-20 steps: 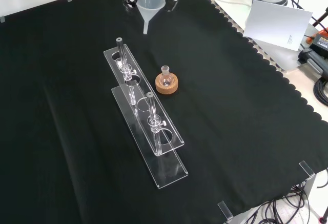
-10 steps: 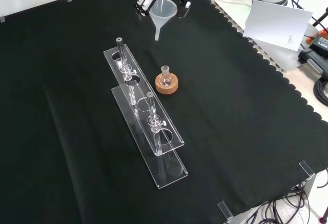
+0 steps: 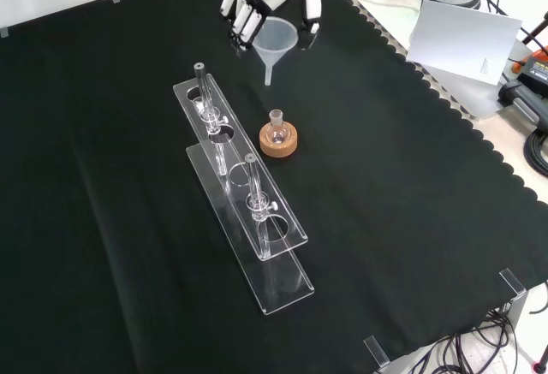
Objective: Place the funnel on the round-bottom flask.
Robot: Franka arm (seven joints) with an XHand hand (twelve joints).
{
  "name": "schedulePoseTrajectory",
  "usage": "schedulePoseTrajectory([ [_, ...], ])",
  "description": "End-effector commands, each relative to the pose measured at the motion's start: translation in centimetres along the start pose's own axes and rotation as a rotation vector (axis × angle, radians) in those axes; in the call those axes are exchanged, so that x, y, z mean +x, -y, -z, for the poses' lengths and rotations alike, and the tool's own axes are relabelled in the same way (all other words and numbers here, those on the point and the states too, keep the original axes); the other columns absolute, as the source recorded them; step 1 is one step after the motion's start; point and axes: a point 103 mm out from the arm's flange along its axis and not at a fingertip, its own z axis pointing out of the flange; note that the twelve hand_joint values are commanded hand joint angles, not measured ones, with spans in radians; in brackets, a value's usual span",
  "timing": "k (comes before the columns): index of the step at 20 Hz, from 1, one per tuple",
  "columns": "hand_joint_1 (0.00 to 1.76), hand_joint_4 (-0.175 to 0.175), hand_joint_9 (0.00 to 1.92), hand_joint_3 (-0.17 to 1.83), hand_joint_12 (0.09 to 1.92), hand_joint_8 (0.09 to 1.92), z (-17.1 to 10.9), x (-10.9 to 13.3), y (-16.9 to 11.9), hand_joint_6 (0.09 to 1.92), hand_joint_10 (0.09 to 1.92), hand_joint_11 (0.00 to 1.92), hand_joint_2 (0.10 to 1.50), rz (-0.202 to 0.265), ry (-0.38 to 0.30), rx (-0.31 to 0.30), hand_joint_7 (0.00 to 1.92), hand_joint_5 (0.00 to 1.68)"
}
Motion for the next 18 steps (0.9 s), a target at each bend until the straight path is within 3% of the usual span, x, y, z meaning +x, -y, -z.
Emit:
schedulePoseTrajectory([
  [1,0.9,-0.003,1.02,0.7,1.26,0.65,-1.3,0.6,-1.0,0.69,0.41,0.6,0.75,0.016,-0.016,0.015,0.63,0.62],
  [18,0.9,-0.004,1.01,0.7,1.26,0.66,-4.8,1.5,-1.9,0.69,0.42,0.59,0.75,0.028,-0.032,0.043,0.61,0.61],
])
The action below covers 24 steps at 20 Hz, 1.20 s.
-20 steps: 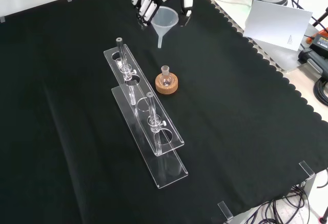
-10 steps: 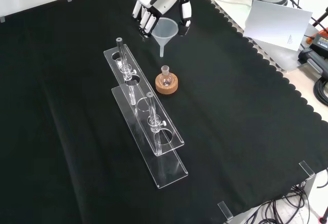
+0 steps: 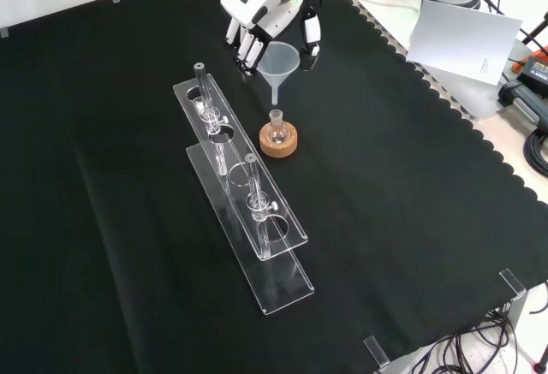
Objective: Place the funnel on the round-bottom flask.
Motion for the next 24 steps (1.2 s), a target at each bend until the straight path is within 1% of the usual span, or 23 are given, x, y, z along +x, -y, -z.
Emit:
schedulePoseTrajectory([
  [1,0.9,-0.004,1.01,0.7,1.26,0.66,-0.7,0.5,-0.2,0.69,0.42,0.59,0.75,0.008,-0.001,0.007,0.61,0.61],
  [7,0.89,-0.004,1.0,0.7,1.27,0.66,-1.4,0.4,0.0,0.69,0.42,0.59,0.75,0.009,-0.015,0.006,0.61,0.61],
  [15,0.89,-0.004,1.0,0.7,1.27,0.67,-1.5,0.8,-0.5,0.69,0.43,0.59,0.75,0.011,-0.007,0.018,0.61,0.61],
  [19,0.89,-0.005,1.0,0.7,1.27,0.67,-1.5,1.3,-1.1,0.69,0.43,0.58,0.75,0.013,0.002,0.015,0.61,0.61],
  [24,0.89,-0.005,1.0,0.7,1.27,0.67,-1.6,1.3,-1.2,0.69,0.43,0.59,0.75,0.011,-0.001,0.022,0.61,0.62],
])
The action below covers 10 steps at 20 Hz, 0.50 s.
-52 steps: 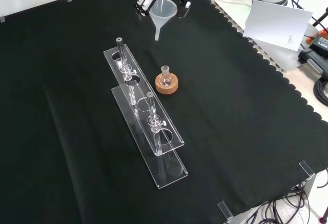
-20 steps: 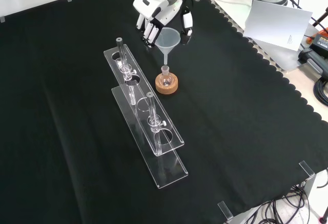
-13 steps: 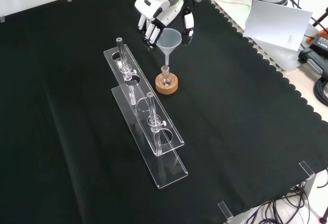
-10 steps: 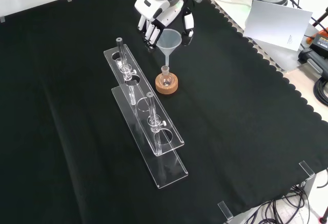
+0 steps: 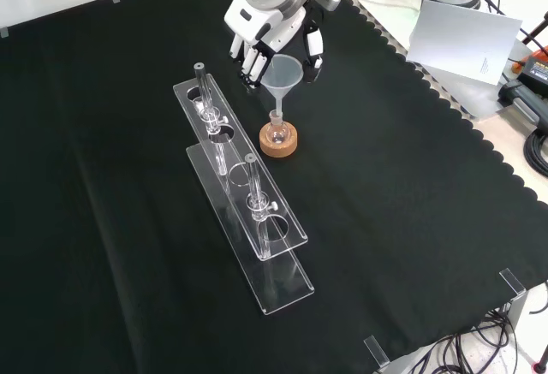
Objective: Place the funnel on the round-bottom flask.
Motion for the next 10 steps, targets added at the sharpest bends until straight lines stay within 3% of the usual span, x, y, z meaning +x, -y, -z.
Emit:
schedulePoseTrajectory([
  [1,0.89,-0.005,1.0,0.7,1.27,0.67,-0.08,-0.01,-0.13,0.69,0.43,0.59,0.75,-0.003,-0.001,0.005,0.61,0.62],
  [10,0.89,-0.005,1.0,0.7,1.27,0.67,-0.66,-0.08,-0.58,0.69,0.43,0.59,0.75,0.0,-0.005,0.015,0.61,0.62],
])
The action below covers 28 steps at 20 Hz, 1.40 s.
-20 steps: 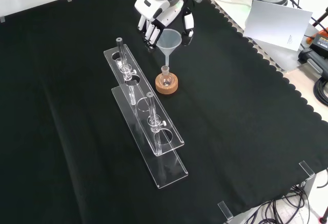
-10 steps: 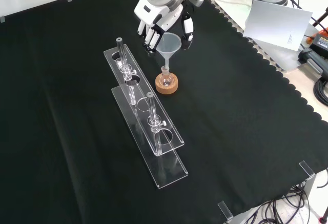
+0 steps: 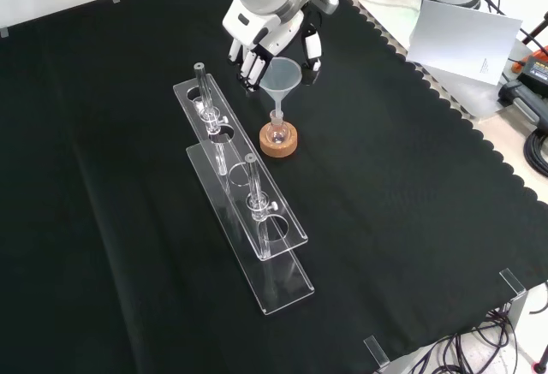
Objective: Place the funnel on the round-bottom flask.
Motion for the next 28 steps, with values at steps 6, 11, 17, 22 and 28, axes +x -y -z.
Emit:
schedulePoseTrajectory([
  [6,0.89,-0.005,1.0,0.7,1.27,0.67,-1.9,-0.2,-1.5,0.69,0.44,0.59,0.75,0.014,-0.012,0.014,0.61,0.62],
  [11,0.89,-0.005,1.0,0.7,1.27,0.67,-2.4,-0.1,-2.0,0.69,0.44,0.59,0.75,0.016,-0.016,0.024,0.61,0.62],
  [17,0.89,-0.007,0.99,0.7,1.27,0.67,-2.5,-0.1,-2.1,0.69,0.44,0.58,0.75,0.016,-0.012,0.025,0.6,0.61],
  [22,0.87,-0.015,0.98,0.69,1.27,0.67,-2.6,0.2,-2.2,0.68,0.43,0.58,0.73,0.019,-0.008,0.031,0.59,0.57],
  [28,0.83,-0.027,0.89,0.69,1.28,0.69,-2.7,0.2,-2.3,0.59,0.45,0.55,0.68,0.01,-0.003,0.052,0.5,0.46],
])
